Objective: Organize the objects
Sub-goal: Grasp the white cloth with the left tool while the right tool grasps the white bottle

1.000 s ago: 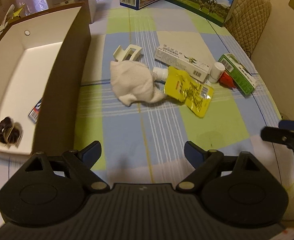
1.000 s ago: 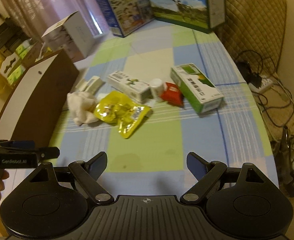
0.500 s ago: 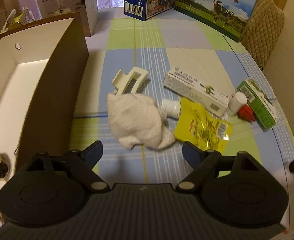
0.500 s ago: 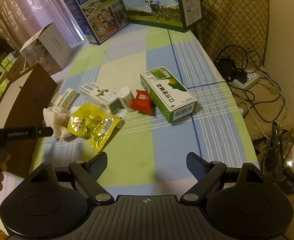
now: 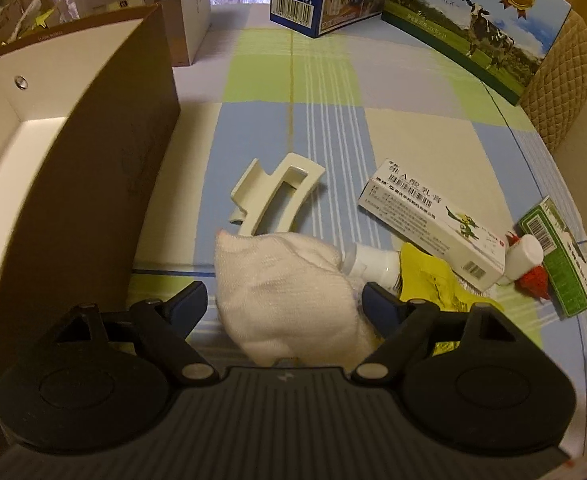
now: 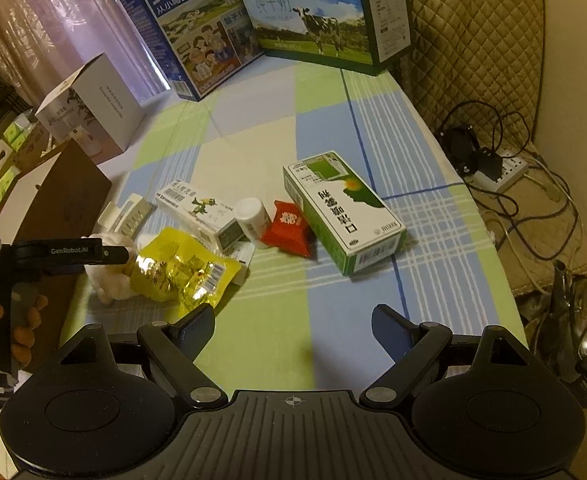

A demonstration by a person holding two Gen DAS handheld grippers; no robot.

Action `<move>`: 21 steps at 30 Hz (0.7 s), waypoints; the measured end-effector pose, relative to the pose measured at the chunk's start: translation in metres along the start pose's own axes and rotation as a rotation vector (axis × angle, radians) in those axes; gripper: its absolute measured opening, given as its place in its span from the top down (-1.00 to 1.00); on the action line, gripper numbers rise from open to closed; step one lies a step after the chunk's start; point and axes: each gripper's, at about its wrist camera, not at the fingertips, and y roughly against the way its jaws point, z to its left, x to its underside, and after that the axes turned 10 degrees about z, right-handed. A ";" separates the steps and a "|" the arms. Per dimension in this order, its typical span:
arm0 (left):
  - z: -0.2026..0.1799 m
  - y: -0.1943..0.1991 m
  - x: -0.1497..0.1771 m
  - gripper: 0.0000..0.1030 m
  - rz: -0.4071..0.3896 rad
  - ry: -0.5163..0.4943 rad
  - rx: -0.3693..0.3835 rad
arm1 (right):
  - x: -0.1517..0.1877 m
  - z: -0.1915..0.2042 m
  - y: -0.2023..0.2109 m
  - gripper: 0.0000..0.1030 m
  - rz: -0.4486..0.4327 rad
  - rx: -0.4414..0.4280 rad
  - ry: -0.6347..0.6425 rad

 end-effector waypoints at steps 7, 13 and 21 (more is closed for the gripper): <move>-0.001 -0.012 -0.001 -0.47 -0.005 0.006 0.031 | -0.010 0.003 -0.006 -0.61 -0.014 -0.006 0.024; -0.003 -0.005 0.009 0.06 -0.053 -0.021 0.047 | -0.017 0.011 -0.011 -0.47 -0.048 -0.017 0.078; -0.002 0.019 0.020 0.30 -0.090 -0.021 0.059 | -0.031 0.027 -0.027 -0.07 -0.090 0.016 0.210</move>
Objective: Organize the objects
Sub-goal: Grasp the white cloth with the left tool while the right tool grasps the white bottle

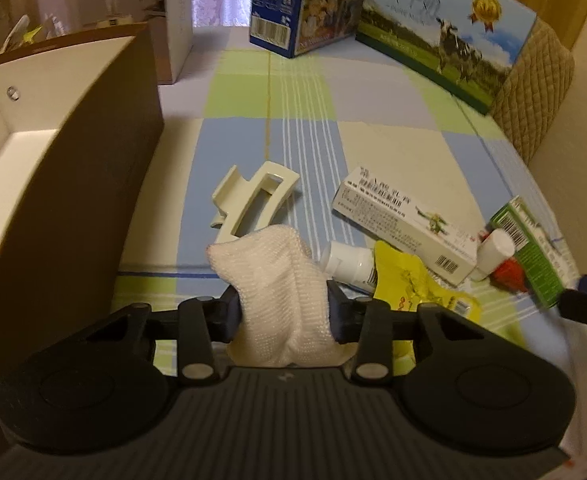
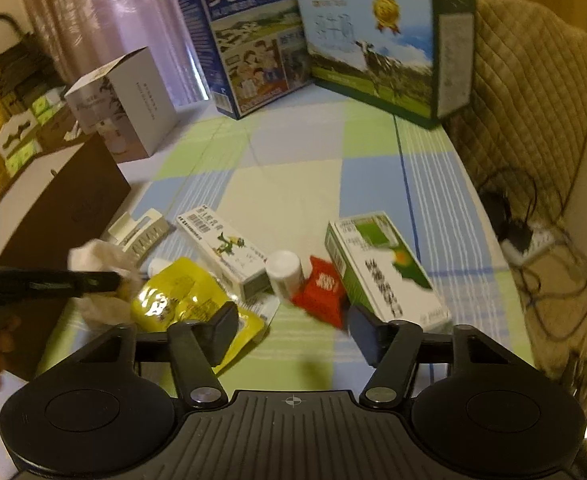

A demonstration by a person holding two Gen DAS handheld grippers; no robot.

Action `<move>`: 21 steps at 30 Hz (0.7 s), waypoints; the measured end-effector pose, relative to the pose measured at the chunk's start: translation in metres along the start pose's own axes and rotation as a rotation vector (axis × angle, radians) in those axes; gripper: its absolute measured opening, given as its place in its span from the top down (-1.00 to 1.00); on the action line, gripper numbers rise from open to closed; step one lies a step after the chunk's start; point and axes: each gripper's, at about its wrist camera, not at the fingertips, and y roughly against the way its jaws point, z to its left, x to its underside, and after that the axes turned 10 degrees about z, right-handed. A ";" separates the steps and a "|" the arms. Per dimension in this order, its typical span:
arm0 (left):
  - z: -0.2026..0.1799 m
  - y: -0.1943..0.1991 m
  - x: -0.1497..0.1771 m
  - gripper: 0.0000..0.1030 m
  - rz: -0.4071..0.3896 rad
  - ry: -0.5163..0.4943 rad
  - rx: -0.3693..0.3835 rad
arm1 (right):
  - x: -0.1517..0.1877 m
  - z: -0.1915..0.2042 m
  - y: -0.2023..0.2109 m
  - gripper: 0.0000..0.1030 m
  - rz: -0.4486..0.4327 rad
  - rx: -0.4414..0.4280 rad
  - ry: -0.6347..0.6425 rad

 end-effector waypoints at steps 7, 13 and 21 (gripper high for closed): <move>0.008 0.033 -0.001 0.30 -0.056 0.031 -0.014 | -0.012 0.009 -0.025 0.20 -0.024 0.030 0.112; 0.016 0.042 -0.002 0.30 -0.063 0.063 -0.040 | -0.021 0.011 -0.047 0.30 -0.009 0.041 0.149; 0.021 0.051 0.001 0.30 -0.071 0.080 -0.051 | -0.020 0.011 -0.064 0.54 0.001 0.054 0.173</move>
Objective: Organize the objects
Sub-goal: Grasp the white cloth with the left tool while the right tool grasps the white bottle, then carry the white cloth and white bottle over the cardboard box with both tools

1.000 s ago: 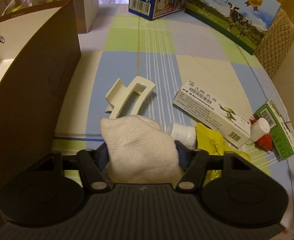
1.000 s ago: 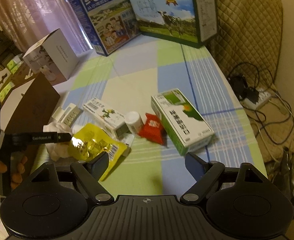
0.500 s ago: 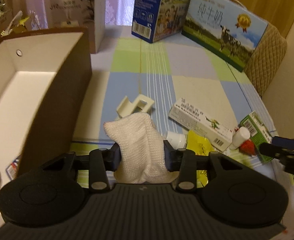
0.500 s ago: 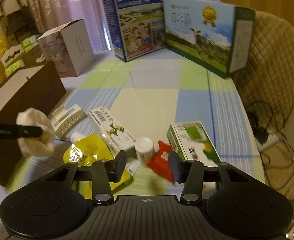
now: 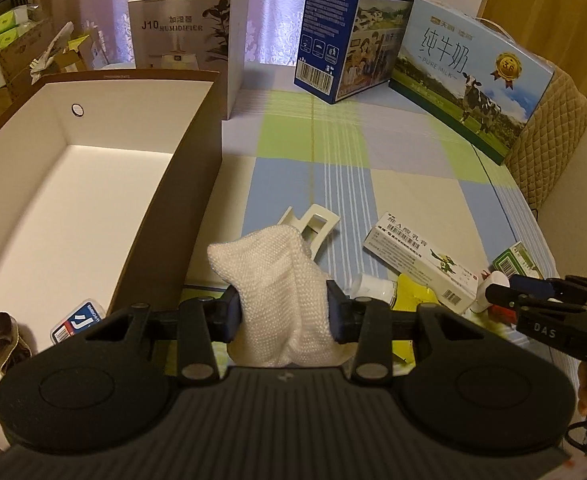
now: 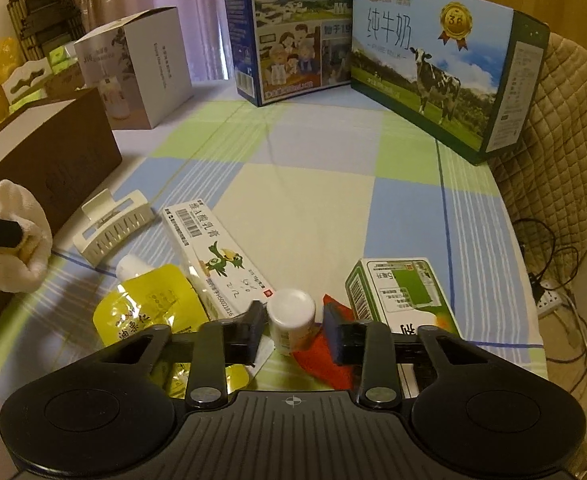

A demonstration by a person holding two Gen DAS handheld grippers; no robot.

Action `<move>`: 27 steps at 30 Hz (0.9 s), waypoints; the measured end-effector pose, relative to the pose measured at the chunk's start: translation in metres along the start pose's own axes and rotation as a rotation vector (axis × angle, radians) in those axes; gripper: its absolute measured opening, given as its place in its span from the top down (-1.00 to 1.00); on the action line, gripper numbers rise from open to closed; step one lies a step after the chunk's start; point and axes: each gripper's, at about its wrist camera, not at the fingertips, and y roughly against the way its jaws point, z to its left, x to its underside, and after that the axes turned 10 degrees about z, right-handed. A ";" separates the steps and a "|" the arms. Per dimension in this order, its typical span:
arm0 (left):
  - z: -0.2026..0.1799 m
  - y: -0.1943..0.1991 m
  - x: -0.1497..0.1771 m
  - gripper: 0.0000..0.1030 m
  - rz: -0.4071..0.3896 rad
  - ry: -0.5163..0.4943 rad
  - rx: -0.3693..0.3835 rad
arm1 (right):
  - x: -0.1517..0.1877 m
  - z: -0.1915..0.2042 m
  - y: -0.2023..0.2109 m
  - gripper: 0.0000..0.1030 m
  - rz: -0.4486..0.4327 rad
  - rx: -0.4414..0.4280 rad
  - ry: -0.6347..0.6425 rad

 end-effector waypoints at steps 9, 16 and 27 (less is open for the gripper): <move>-0.001 0.010 0.006 0.29 -0.007 -0.005 0.009 | 0.007 0.009 0.030 0.55 -0.065 0.007 0.006; 0.000 0.030 0.012 0.29 -0.027 -0.009 0.034 | 0.009 0.021 0.074 0.55 -0.107 -0.050 -0.023; 0.012 0.072 0.029 0.29 -0.069 -0.014 0.080 | 0.017 0.067 0.127 0.55 -0.145 -0.159 -0.004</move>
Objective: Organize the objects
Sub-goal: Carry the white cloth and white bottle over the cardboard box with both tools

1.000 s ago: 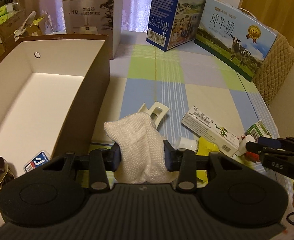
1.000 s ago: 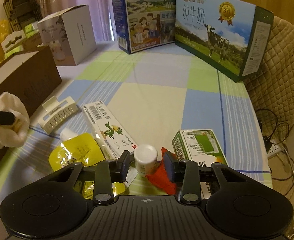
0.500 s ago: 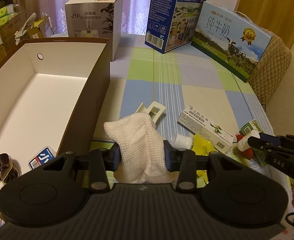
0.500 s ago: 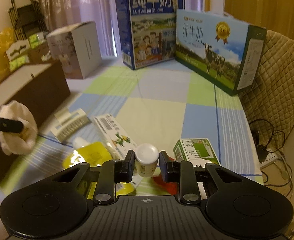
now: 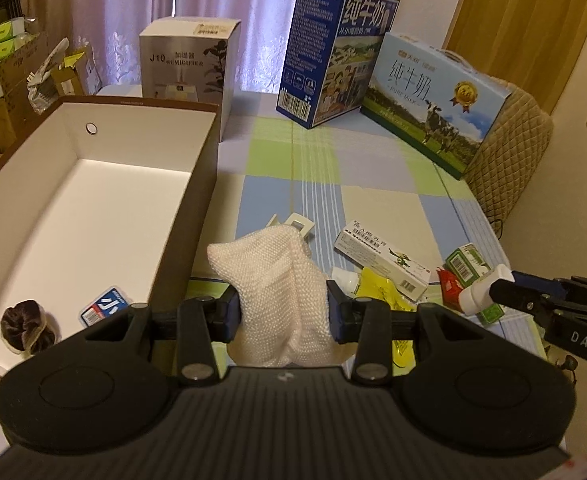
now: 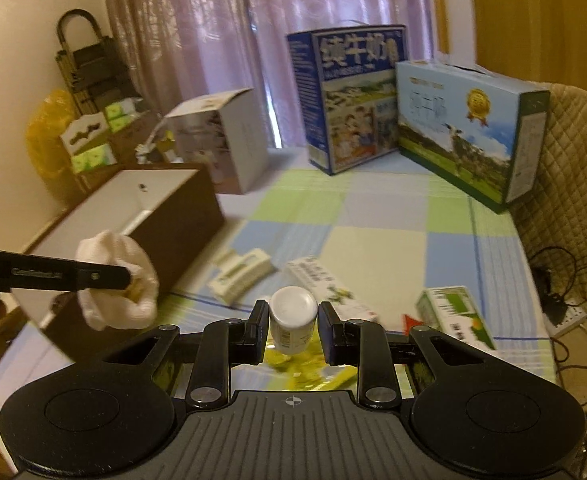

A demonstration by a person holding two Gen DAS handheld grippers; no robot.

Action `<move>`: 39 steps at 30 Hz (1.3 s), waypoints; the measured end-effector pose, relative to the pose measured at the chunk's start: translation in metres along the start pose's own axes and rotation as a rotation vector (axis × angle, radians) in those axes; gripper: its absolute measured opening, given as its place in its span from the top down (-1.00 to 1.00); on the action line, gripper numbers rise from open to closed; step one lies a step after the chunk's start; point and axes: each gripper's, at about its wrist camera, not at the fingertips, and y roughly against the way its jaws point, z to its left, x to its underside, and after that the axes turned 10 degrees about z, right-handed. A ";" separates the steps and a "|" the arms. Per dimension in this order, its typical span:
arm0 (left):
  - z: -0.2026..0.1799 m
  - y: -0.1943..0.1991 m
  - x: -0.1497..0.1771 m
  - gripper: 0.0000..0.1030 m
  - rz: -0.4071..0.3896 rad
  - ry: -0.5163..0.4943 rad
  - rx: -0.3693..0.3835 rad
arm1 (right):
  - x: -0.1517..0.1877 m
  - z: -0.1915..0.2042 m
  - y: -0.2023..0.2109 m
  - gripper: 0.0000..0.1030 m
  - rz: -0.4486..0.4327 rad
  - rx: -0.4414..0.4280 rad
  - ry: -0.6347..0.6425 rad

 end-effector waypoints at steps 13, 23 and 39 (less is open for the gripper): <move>0.060 0.052 0.017 0.29 -0.055 0.046 -0.021 | -0.013 0.096 0.002 0.55 -0.021 -0.160 0.082; 0.135 0.084 0.021 0.29 -0.096 0.098 -0.093 | -0.029 0.172 -0.035 0.55 -0.004 -0.279 0.132; 0.217 0.052 -0.003 0.28 -0.020 0.071 -0.134 | -0.055 0.224 -0.128 0.55 0.091 -0.194 0.151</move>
